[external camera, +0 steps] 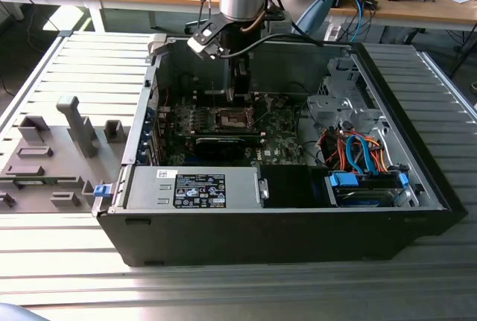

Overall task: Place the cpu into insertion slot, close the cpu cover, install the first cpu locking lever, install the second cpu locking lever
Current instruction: 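Place the cpu into insertion slot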

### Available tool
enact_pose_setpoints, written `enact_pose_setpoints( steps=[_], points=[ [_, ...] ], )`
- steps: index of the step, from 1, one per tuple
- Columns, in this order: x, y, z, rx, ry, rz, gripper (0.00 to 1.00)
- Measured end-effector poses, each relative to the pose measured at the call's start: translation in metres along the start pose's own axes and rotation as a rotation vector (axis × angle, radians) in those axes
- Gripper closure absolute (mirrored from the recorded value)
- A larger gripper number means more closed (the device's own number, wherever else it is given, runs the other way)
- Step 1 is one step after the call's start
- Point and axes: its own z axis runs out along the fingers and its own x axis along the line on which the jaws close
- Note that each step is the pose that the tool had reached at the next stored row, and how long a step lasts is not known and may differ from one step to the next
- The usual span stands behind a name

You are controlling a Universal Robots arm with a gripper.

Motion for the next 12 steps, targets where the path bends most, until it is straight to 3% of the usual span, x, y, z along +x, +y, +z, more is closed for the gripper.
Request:
enact_pose_setpoints(
  steps=[4, 8, 12],
  points=[
    [0.0002, -0.0004, -0.0011, -0.001, -0.0001, 0.0, 0.46],
    [0.0005, -0.0084, -0.0014, -0.0031, -0.0002, 0.0, 0.46],
    [-0.0037, -0.0096, -0.0005, -0.0031, -0.0003, 0.0, 0.46]
  ],
)
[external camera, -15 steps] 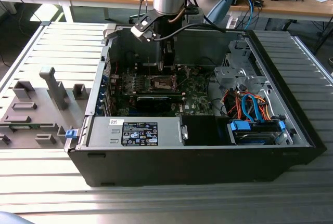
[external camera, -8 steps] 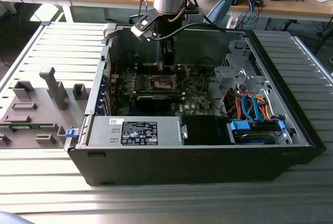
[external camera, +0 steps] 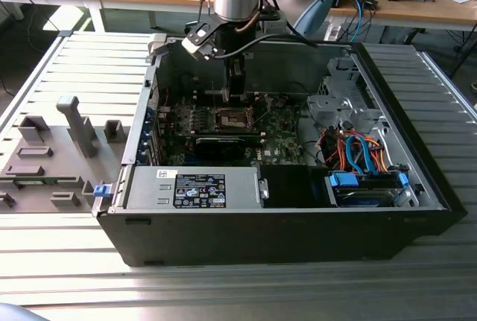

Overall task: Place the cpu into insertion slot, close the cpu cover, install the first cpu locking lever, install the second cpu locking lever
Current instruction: 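Place the cpu into insertion slot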

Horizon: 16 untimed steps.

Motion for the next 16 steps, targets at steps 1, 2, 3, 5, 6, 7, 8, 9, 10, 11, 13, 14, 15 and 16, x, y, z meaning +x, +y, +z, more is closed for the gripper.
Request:
enact_pose_setpoints(
  steps=[1, 2, 3, 5, 6, 7, 8, 9, 10, 11, 13, 14, 15, 16],
  points=[
    [-0.0017, -0.0001, 0.0003, 0.0001, -0.0001, 0.0, 0.46],
    [-0.0034, -0.0002, 0.0008, 0.0001, -0.0002, 0.0, 0.46],
    [-0.0053, -0.0003, 0.0011, 0.0002, -0.0007, 0.0, 0.46],
    [-0.0087, -0.0006, 0.0026, 0.0002, -0.0024, 0.0, 0.46],
    [-0.0091, -0.0007, 0.0041, 0.0004, -0.0051, 0.0, 0.46],
    [-0.0092, -0.0007, 0.0048, 0.0005, -0.0056, 0.0, 0.46],
    [-0.0092, -0.0007, 0.005, 0.0005, -0.0057, 0.0, 0.46],
    [-0.0092, -0.0007, 0.0053, 0.0006, -0.0058, 0.0, 0.46],
    [-0.0091, -0.0007, 0.0057, 0.0005, -0.0056, 0.0, 0.46],
    [-0.0091, -0.0007, 0.006, 0.0004, -0.0057, 0.0, 0.46],
    [-0.0091, -0.0007, 0.0069, 0.0004, -0.0056, 0.0, 0.46],
    [-0.0091, -0.0007, 0.0078, 0.0004, -0.0056, 0.0, 0.46],
    [-0.0091, -0.0008, 0.0079, 0.0005, -0.0056, 0.0, 0.46],
    [-0.0091, -0.0008, 0.0081, 0.0005, -0.0056, 0.0, 0.46]
  ],
)
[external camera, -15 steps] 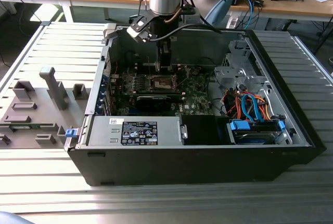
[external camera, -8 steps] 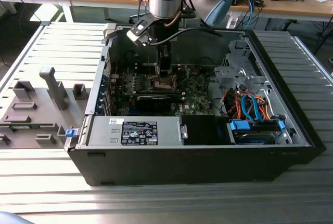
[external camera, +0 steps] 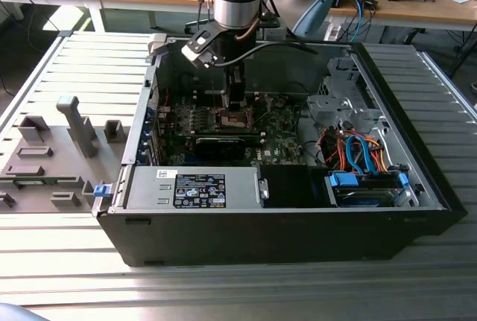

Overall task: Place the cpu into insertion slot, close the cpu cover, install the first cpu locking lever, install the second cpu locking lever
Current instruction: 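Place the cpu into insertion slot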

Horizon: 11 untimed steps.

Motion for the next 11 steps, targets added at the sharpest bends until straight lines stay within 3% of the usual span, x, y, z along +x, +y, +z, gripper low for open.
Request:
enact_pose_setpoints(
  steps=[11],
  points=[
    [0.0003, -0.0002, 0.007, 0.0, -0.0001, 0.0, 0.46]
  ],
)
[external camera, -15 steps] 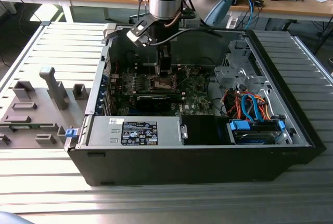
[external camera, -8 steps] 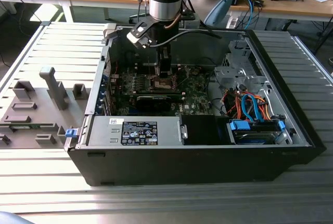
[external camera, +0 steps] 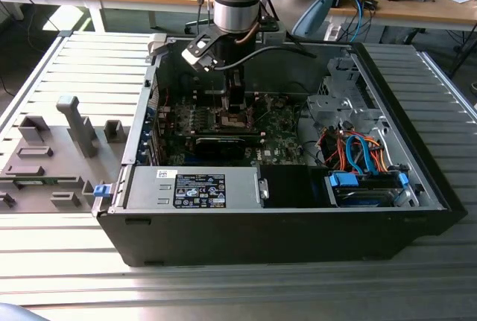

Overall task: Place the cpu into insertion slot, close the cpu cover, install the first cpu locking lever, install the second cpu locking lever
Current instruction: 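Place the cpu into insertion slot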

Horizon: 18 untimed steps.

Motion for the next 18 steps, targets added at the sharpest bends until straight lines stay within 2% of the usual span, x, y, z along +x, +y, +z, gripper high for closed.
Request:
enact_pose_setpoints(
  steps=[3, 5, 18],
  points=[
    [0.0, 0.0, 0.0004, 0.0, -0.0001, 0.0, 0.46],
    [0.0002, -0.0001, 0.0039, 0.0, -0.0004, 0.0, 0.46],
    [0.0003, -0.0002, 0.006, 0.0001, -0.0013, 0.0, 0.46]
  ],
)
